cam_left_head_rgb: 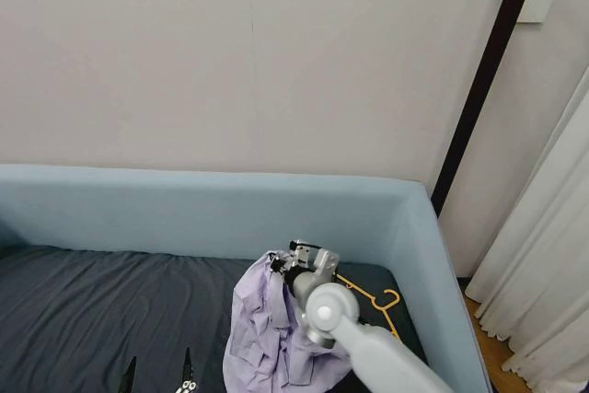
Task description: Pick up the clothes from the sofa and hang them on the clothes hanger.
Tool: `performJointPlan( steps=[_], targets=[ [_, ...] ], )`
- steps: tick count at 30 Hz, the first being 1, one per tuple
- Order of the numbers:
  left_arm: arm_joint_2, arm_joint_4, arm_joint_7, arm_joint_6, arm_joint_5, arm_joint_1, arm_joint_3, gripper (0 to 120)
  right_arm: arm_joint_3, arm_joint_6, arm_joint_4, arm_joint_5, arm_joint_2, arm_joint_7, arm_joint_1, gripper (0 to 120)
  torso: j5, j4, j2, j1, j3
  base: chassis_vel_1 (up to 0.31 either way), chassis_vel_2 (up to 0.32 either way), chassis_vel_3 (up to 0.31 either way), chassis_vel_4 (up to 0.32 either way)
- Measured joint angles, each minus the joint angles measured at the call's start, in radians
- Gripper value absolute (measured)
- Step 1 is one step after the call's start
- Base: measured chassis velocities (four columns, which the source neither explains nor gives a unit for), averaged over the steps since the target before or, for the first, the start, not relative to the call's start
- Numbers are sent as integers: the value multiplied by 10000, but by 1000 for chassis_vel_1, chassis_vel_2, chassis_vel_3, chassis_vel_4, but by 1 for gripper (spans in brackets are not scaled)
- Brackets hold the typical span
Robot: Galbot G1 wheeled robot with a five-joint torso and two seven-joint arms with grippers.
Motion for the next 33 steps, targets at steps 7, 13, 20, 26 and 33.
performJointPlan(
  steps=[7,13,20,26,33],
  targets=[
    [-98,220,11,7,204,-115,248,100,-254,111,-937,-581,352,-462,112,0,3,-2,0,0,-1,0,0,0,0],
    [-100,277,20,28,243,-134,335,100,-807,-11,-686,-1097,37,-1026,207,10,5,1,0,0,-1,0,0,0,0],
    [-121,268,21,27,234,-71,402,100,-1297,-176,787,-1629,-1094,-1305,20,35,6,-1,0,-1,-2,0,0,0,0],
    [-164,104,26,27,260,35,442,100,-954,-331,2147,-1483,-2101,-1365,-443,58,8,0,2,-2,-2,0,0,0,0],
    [48,90,-160,941,-479,-323,1182,100,487,-111,3650,-2424,-3658,-1910,-2394,85,7,0,3,-2,-2,0,0,0,0]
  ],
)
